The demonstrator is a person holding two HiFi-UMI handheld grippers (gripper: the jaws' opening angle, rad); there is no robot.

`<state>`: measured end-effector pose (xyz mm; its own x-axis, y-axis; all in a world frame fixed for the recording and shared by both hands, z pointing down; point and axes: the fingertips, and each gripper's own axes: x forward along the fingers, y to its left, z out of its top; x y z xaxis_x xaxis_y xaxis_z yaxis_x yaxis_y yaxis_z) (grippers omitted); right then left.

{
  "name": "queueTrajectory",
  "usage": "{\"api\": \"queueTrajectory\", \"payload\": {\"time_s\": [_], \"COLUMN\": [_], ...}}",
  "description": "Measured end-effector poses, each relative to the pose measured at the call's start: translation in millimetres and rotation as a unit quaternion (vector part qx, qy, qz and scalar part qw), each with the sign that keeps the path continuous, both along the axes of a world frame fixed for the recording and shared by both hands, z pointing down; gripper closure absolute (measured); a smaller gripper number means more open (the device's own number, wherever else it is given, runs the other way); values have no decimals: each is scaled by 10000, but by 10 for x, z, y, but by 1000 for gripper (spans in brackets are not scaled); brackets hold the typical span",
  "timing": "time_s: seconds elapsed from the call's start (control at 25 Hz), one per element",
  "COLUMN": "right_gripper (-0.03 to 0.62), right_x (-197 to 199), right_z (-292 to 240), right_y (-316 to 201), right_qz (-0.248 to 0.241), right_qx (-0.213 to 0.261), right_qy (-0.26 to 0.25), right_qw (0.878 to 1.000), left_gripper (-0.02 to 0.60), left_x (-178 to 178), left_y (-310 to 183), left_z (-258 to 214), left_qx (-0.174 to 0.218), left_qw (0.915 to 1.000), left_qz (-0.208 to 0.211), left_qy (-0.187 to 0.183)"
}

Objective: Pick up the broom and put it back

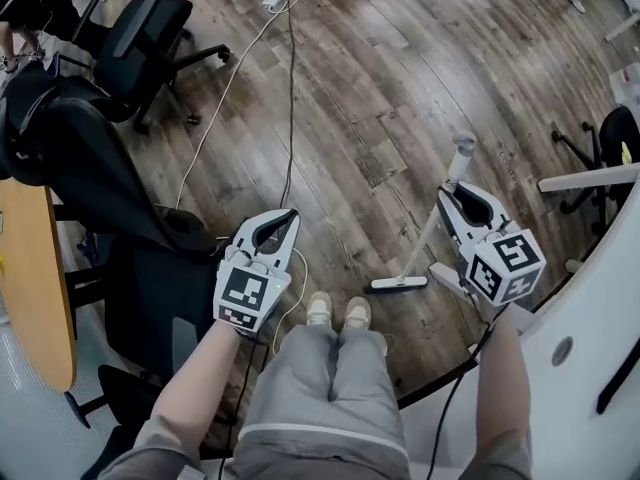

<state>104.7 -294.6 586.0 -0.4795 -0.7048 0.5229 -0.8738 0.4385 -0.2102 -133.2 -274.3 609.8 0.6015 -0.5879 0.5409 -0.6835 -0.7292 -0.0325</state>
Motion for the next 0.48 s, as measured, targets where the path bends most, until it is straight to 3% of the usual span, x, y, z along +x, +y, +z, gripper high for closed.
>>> {"api": "queueTrajectory", "payload": {"time_s": [0.28, 0.48], "right_gripper": [494, 494], "right_x": [-321, -413], "right_z": [699, 1104], "right_y": [-792, -993], "right_qz": [-49, 137], "right_qx": [9, 396], "right_qy": [-446, -784], "right_qw": [9990, 9960], "left_gripper": [565, 565], "left_x": [46, 92], "left_y": [-515, -605], "left_z": [647, 1211], "left_qx": [182, 211], "left_qw": [9996, 9991], "left_qz": [-83, -149], "left_qy": [199, 332]}}
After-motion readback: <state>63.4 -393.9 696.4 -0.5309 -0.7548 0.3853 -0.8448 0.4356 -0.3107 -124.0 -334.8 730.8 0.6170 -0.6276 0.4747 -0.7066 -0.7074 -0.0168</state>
